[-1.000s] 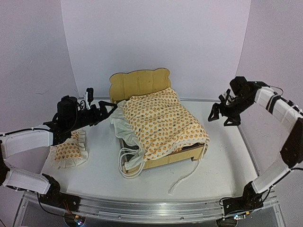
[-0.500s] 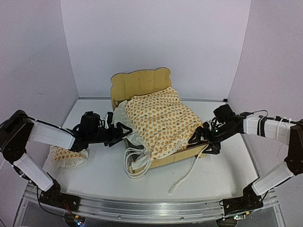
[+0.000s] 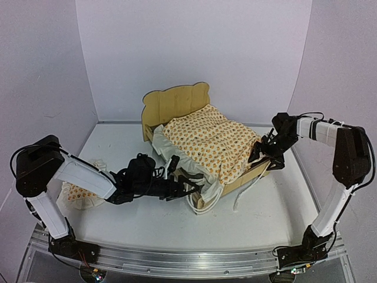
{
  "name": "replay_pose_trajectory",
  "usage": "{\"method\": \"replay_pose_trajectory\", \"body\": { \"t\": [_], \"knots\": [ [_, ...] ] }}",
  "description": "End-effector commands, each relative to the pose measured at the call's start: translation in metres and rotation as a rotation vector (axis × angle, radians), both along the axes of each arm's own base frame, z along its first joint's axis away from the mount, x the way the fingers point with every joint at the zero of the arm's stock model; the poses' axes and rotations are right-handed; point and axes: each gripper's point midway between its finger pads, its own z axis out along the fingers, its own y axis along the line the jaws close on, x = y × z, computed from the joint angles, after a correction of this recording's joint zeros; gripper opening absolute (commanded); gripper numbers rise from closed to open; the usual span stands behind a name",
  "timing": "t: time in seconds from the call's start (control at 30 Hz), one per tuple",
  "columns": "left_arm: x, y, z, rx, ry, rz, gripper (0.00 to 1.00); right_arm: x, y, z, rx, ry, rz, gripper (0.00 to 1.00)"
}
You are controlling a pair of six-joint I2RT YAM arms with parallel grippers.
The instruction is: Set up the pet bed
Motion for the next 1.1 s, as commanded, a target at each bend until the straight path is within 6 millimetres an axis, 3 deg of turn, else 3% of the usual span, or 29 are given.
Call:
{"method": "replay_pose_trajectory", "body": {
  "t": [0.0,0.1,0.27,0.4,0.5,0.57,0.6,0.73,0.83,0.97,1.07],
  "knots": [
    [0.021,0.025,0.056,-0.048,-0.211,0.091,0.87,-0.038,-0.044,0.031,-0.284,-0.032,0.159,0.98],
    [0.047,0.059,0.062,0.016,-0.232,0.180,0.88,-0.063,-0.036,0.051,-0.266,-0.076,0.162,0.98],
    [0.127,0.142,0.093,0.051,-0.320,0.378,0.93,-0.095,0.001,0.065,-0.094,-0.099,0.069,0.98],
    [0.201,0.175,0.131,0.111,-0.494,0.427,0.94,-0.094,0.018,0.063,0.046,-0.139,0.011,0.98],
    [0.260,0.191,0.145,0.129,-0.579,0.434,0.85,-0.087,0.019,0.066,0.051,-0.146,-0.003,0.98],
    [0.294,0.196,0.157,0.139,-0.663,0.422,0.82,-0.086,0.019,0.068,0.060,-0.148,-0.007,0.98],
    [0.309,0.193,0.173,0.142,-0.744,0.401,0.81,-0.087,0.020,0.071,0.069,-0.154,-0.005,0.98],
    [0.351,0.191,0.179,0.263,-0.963,0.365,0.81,-0.096,0.021,0.077,0.092,-0.166,0.001,0.98],
    [0.369,0.186,0.182,0.282,-1.059,0.319,0.76,-0.103,0.019,0.079,0.098,-0.168,0.002,0.98],
    [0.386,0.175,0.183,0.220,-1.114,0.224,0.52,-0.108,0.017,0.083,0.095,-0.187,0.009,0.98],
    [0.394,0.166,0.183,0.189,-1.159,0.175,0.46,-0.110,0.017,0.090,0.098,-0.199,0.017,0.98]
  ]
}}
